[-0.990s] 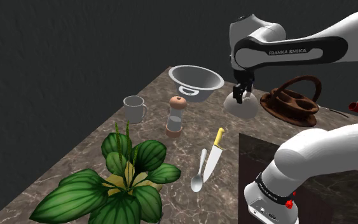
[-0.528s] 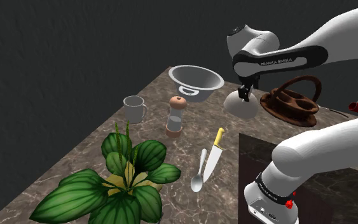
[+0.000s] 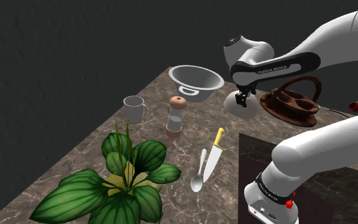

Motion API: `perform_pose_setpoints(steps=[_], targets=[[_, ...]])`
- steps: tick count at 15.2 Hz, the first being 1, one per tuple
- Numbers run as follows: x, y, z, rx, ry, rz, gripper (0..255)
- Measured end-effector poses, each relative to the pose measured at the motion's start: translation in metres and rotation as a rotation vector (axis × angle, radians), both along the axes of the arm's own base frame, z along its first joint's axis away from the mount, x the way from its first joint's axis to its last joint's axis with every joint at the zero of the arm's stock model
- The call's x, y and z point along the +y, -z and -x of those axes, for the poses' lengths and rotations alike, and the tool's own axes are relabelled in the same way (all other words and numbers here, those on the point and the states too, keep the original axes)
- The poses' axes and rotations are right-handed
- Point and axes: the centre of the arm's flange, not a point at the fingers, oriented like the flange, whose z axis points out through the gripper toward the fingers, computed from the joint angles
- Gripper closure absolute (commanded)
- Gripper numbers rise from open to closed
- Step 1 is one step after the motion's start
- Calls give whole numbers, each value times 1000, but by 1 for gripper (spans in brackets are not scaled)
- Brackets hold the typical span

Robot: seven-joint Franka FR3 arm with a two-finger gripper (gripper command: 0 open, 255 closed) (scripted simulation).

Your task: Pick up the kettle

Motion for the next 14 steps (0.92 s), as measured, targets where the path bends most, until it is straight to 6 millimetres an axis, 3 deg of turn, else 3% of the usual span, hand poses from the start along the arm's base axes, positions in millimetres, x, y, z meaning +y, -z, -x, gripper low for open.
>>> perform_pose_setpoints(steps=[10, 14], targets=[[0, 1, 0, -1, 0, 0, 255], [0, -15, 0, 0, 0, 0, 255]])
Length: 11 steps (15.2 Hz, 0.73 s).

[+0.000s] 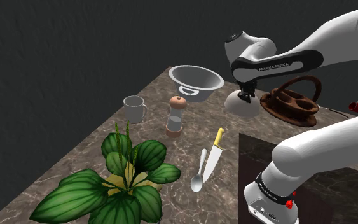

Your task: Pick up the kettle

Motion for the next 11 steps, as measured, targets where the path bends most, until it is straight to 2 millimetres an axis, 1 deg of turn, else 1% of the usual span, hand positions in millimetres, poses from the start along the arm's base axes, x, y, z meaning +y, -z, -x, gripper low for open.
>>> perform_pose_setpoints(steps=[11], targets=[[-2, -57, -1, 1, 0, 0, 255]])
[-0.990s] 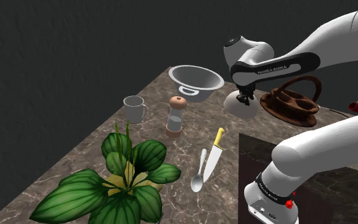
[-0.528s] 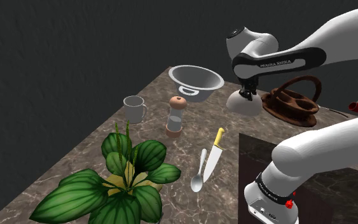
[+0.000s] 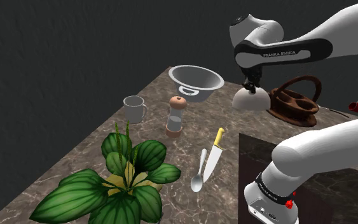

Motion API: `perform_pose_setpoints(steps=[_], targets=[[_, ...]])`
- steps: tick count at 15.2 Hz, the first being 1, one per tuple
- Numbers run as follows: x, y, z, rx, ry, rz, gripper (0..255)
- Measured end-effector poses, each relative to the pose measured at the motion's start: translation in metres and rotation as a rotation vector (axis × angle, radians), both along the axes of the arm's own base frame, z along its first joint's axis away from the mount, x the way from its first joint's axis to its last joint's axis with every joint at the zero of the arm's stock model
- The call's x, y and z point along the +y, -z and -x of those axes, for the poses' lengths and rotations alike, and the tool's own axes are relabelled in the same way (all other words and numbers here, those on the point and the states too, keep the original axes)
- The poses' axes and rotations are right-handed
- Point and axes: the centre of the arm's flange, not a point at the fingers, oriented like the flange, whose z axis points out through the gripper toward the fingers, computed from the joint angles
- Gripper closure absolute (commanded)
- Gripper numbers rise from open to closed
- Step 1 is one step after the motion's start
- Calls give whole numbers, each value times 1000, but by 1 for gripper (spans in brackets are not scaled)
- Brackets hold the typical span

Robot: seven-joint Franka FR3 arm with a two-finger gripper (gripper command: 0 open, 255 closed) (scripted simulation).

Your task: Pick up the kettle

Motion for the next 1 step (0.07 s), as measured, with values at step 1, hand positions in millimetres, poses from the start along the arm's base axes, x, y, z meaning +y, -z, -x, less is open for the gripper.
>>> perform_pose_setpoints(steps=[1], targets=[[1, -3, 1, 0, 0, 0, 255]])
